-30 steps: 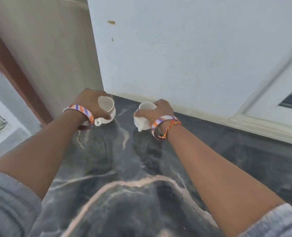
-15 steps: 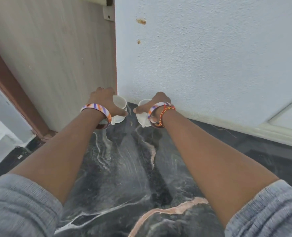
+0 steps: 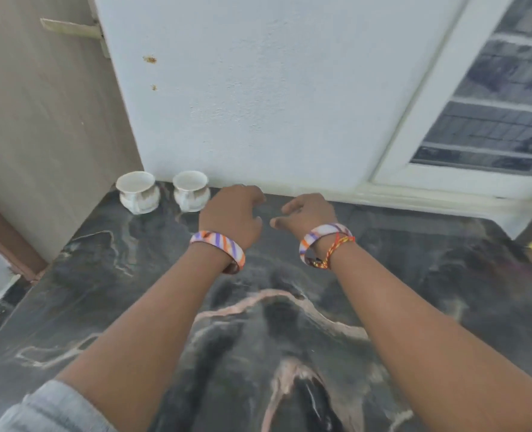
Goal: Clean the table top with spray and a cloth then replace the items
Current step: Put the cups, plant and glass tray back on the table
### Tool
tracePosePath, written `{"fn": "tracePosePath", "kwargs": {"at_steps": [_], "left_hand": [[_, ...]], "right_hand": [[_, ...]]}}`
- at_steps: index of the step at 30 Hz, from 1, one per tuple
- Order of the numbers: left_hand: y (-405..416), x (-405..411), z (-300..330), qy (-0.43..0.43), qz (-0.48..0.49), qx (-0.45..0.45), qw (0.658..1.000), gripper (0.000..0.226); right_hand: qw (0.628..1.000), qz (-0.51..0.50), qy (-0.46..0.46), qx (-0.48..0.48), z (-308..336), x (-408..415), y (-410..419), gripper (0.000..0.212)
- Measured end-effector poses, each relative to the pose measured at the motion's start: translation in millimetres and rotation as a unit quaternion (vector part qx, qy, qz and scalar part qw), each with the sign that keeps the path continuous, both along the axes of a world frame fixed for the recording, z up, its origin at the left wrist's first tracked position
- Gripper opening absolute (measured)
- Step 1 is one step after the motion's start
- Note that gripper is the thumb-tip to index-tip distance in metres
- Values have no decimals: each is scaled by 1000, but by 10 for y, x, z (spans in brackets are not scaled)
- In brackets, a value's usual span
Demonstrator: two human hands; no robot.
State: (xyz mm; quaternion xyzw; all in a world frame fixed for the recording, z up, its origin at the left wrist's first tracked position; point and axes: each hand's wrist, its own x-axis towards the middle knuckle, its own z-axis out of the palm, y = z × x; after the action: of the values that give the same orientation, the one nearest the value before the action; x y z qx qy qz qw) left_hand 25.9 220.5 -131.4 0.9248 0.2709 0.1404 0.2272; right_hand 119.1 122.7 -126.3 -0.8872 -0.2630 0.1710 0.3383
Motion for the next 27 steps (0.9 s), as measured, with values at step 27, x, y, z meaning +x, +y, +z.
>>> {"fn": "tracePosePath", "kwargs": {"at_steps": [27], "left_hand": [[-5161, 1493, 98, 42, -279, -22, 959, 24]], "right_hand": [[976, -215, -14, -28, -350, 721, -5524, 15]]}}
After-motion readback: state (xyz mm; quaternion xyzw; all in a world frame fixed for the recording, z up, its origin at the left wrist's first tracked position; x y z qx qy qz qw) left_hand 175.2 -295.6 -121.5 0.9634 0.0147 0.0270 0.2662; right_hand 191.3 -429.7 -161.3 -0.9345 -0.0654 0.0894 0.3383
